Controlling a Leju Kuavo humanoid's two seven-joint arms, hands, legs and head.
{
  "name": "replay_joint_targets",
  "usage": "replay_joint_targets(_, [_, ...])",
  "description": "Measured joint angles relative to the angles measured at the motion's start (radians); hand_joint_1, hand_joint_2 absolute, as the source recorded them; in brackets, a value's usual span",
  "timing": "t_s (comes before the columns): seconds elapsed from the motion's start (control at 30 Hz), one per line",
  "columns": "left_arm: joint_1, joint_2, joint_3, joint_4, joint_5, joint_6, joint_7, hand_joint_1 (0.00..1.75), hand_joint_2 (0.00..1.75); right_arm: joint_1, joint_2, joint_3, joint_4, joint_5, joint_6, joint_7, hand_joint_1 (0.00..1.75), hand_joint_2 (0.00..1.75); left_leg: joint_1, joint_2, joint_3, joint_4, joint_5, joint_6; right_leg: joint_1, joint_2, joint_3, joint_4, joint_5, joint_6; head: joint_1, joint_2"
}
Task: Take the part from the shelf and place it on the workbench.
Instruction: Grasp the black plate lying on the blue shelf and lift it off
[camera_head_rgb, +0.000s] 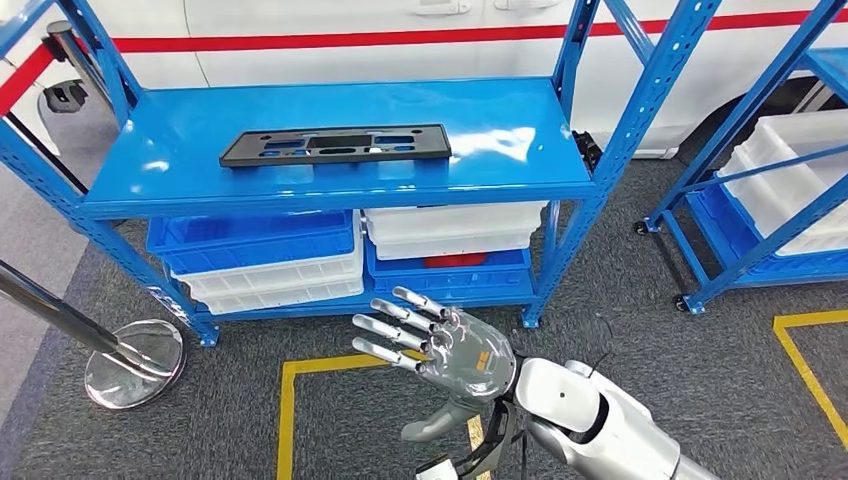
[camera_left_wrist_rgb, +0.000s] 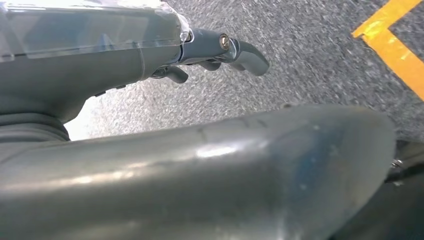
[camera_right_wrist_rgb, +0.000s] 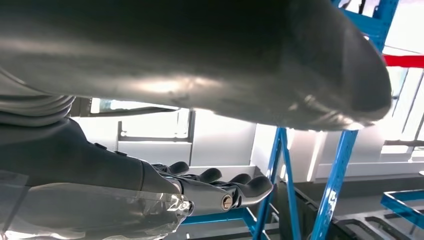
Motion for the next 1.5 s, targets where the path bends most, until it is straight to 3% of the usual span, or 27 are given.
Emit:
replay_joint_targets(0.07, [0.0,0.0,0.0,0.0,0.0,0.0,0.0,0.0,0.0,0.002,0.0,0.0,0.0,-0.001,-0.007,-0.001,0.0,0.0,0.002,-0.001,0.013,-0.006,0.003,0.013,-0.003,0.0,-0.016,0.039,-0.019,0.009,0.0,0.0])
replay_joint_targets(0.17, [-0.001,0.001,0.0,0.0,0.0,-0.001,0.0,0.0,0.0,0.007,0.004,0.0,0.001,-0.004,-0.015,-0.003,0.0,0.0,0.0,-0.001,0.019,-0.007,0.0,0.021,-0.005,0.0,-0.111,0.207,-0.096,0.016,0.0,0.0])
replay_joint_targets(0.2, [-0.001,0.002,0.0,0.0,0.0,-0.001,0.0,0.0,0.0,0.009,0.006,0.0,0.002,-0.004,-0.017,-0.004,0.0,0.0,-0.001,-0.001,0.022,-0.007,-0.003,0.022,-0.005,0.0,-0.142,0.252,-0.108,0.018,0.0,0.0])
replay_joint_targets(0.23, [0.0,0.002,0.0,0.0,0.0,0.0,0.0,0.0,0.0,0.011,0.006,0.0,0.003,-0.006,-0.018,-0.005,0.0,0.0,-0.002,-0.002,0.026,-0.006,-0.007,0.022,-0.005,0.0,-0.158,0.265,-0.099,0.018,0.0,0.0])
replay_joint_targets(0.27, [0.001,0.002,0.0,0.0,0.0,0.0,0.0,0.0,0.0,0.012,0.006,0.0,0.004,-0.006,-0.019,-0.005,0.0,0.0,-0.003,-0.003,0.033,-0.006,-0.013,0.021,-0.005,0.0,-0.155,0.241,-0.072,0.017,0.0,0.0])
replay_joint_targets(0.33, [0.002,0.002,0.0,0.001,0.001,-0.001,0.0,0.0,0.0,0.012,0.006,0.001,0.005,-0.007,-0.021,-0.005,0.0,0.0,-0.003,-0.005,0.051,-0.007,-0.027,0.016,-0.003,-0.001,-0.108,0.118,0.013,0.01,0.0,0.0])
replay_joint_targets(0.37, [0.002,0.002,0.0,0.002,0.001,-0.001,0.0,0.0,0.0,0.012,0.007,0.001,0.006,-0.008,-0.022,-0.005,0.0,0.0,-0.003,-0.006,0.058,-0.006,-0.034,0.012,0.001,-0.002,-0.086,0.06,0.03,0.004,0.0,0.0])
replay_joint_targets(0.43, [0.002,0.002,0.0,0.003,0.001,-0.001,0.0,0.0,0.0,0.012,0.008,0.002,0.008,-0.008,-0.024,-0.005,0.0,0.0,-0.004,-0.006,0.065,-0.004,-0.045,0.0,0.008,-0.003,-0.066,0.006,0.037,-0.01,0.0,0.0])
replay_joint_targets(0.53, [0.0,0.004,0.0,0.004,-0.003,0.0,-0.007,0.0,0.0,0.013,0.006,0.004,0.009,-0.007,-0.029,-0.003,0.0,0.0,-0.005,-0.004,0.068,0.02,-0.051,-0.016,0.007,0.0,-0.047,-0.008,0.029,-0.031,0.0,0.0])
replay_joint_targets(0.6, [-0.002,0.004,0.0,0.004,-0.007,0.002,-0.01,0.0,0.0,0.014,0.0,0.005,0.009,-0.006,-0.033,0.0,0.0,0.0,-0.003,-0.004,0.024,0.103,-0.067,-0.025,0.003,0.0,-0.025,-0.015,0.018,-0.042,0.0,0.0])
replay_joint_targets(0.67, [0.0,0.004,0.0,0.004,-0.009,0.003,-0.011,0.0,0.0,0.018,-0.002,0.006,0.009,-0.005,-0.035,0.001,0.0,0.0,0.0,-0.004,-0.059,0.23,-0.108,-0.035,0.003,0.0,-0.008,-0.016,0.004,-0.047,0.0,0.0])
replay_joint_targets(0.73, [0.003,0.004,0.0,0.004,-0.009,0.005,-0.011,0.0,0.0,0.025,-0.002,0.006,0.009,-0.004,-0.035,0.002,0.0,0.0,0.002,-0.004,-0.125,0.295,-0.13,-0.041,0.003,0.003,0.011,-0.016,-0.012,-0.047,0.0,0.0])
replay_joint_targets(0.77, [0.005,0.004,0.0,0.004,-0.009,0.006,-0.011,0.0,0.0,0.028,-0.002,0.006,0.009,-0.004,-0.035,0.003,0.0,0.0,0.003,-0.003,-0.135,0.279,-0.113,-0.04,0.003,0.004,0.023,-0.016,-0.022,-0.046,0.0,0.0])
replay_joint_targets(0.8, [0.006,0.004,0.0,0.004,-0.01,0.007,-0.011,0.0,0.0,0.029,-0.002,0.006,0.009,-0.004,-0.034,0.004,0.0,0.0,0.003,-0.003,-0.13,0.231,-0.074,-0.038,0.003,0.005,0.038,-0.016,-0.032,-0.044,0.0,0.0])
replay_joint_targets(0.87, [0.008,0.005,0.0,0.004,-0.011,0.008,-0.011,0.0,0.0,0.03,-0.002,0.007,0.009,-0.003,-0.034,0.007,0.0,0.0,0.0,-0.004,-0.101,0.101,0.023,-0.027,0.004,0.007,0.064,-0.015,-0.053,-0.038,0.0,0.0])
replay_joint_targets(0.93, [0.009,0.005,0.0,0.005,-0.012,0.007,-0.01,0.0,0.0,0.032,-0.002,0.007,0.008,-0.001,-0.034,0.009,0.0,0.0,-0.005,-0.004,-0.084,0.032,0.063,-0.013,0.006,0.009,0.077,-0.015,-0.068,-0.026,0.0,0.0])
replay_joint_targets(1.07, [0.01,0.007,-0.001,0.005,-0.012,0.006,-0.007,0.0,0.0,0.034,-0.002,0.007,0.005,0.0,-0.036,0.011,0.0,0.0,-0.004,-0.006,-0.053,0.006,0.053,0.013,0.005,0.008,0.073,0.027,-0.068,-0.006,0.0,0.0])
replay_joint_targets(1.13, [0.007,0.007,-0.001,0.005,-0.012,0.006,-0.007,0.0,0.0,0.034,-0.001,0.007,0.004,0.0,-0.037,0.011,0.0,0.0,-0.002,-0.006,-0.032,-0.004,0.044,0.022,0.001,0.006,0.018,0.118,-0.086,0.001,0.0,0.0])
replay_joint_targets(1.2, [0.005,0.007,-0.001,0.005,-0.012,0.006,-0.007,0.0,0.0,0.037,0.002,0.007,0.004,0.0,-0.037,0.011,0.0,0.0,-0.002,-0.007,-0.015,-0.005,0.029,0.025,-0.001,0.005,-0.065,0.219,-0.129,0.01,0.0,0.0])
replay_joint_targets(1.27, [0.007,0.008,-0.001,0.005,-0.012,0.007,-0.007,0.0,0.0,0.04,0.003,0.007,0.004,0.0,-0.036,0.012,0.0,0.0,-0.002,-0.009,0.01,-0.005,0.008,0.024,-0.004,0.005,-0.111,0.233,-0.144,0.016,0.0,0.0])
replay_joint_targets(1.3, [0.008,0.008,-0.001,0.005,-0.012,0.007,-0.007,0.0,0.0,0.039,0.003,0.007,0.004,0.0,-0.036,0.012,0.0,0.0,-0.002,-0.009,0.026,-0.005,-0.003,0.022,-0.005,0.004,-0.113,0.199,-0.121,0.017,0.0,0.0])
replay_joint_targets(1.33, [0.009,0.008,-0.001,0.005,-0.012,0.007,-0.007,0.0,0.0,0.039,0.003,0.007,0.005,0.0,-0.036,0.012,0.0,0.0,-0.002,-0.01,0.041,-0.005,-0.015,0.02,-0.006,0.003,-0.104,0.142,-0.073,0.015,0.0,0.0])
replay_joint_targets(1.37, [0.01,0.008,-0.001,0.006,-0.012,0.007,-0.007,0.0,0.0,0.039,0.004,0.007,0.005,0.0,-0.036,0.012,0.0,0.0,-0.003,-0.01,0.055,-0.003,-0.027,0.016,-0.005,0.001,-0.096,0.085,-0.019,0.011,0.0,0.0])
replay_joint_targets(1.43, [0.008,0.008,-0.001,0.008,-0.012,0.008,-0.007,0.0,0.0,0.039,0.005,0.008,0.006,0.0,-0.037,0.012,0.0,0.0,-0.005,-0.011,0.068,-0.003,-0.049,0.004,0.0,-0.002,-0.086,0.014,0.049,-0.003,0.001,0.0])
replay_joint_targets(1.5, [0.005,0.009,0.0,0.009,-0.011,0.01,-0.007,0.0,0.0,0.039,0.005,0.008,0.007,0.0,-0.038,0.012,0.0,0.0,-0.006,-0.01,0.077,-0.002,-0.058,-0.009,0.004,0.0,-0.08,0.003,0.047,-0.018,0.001,0.0])
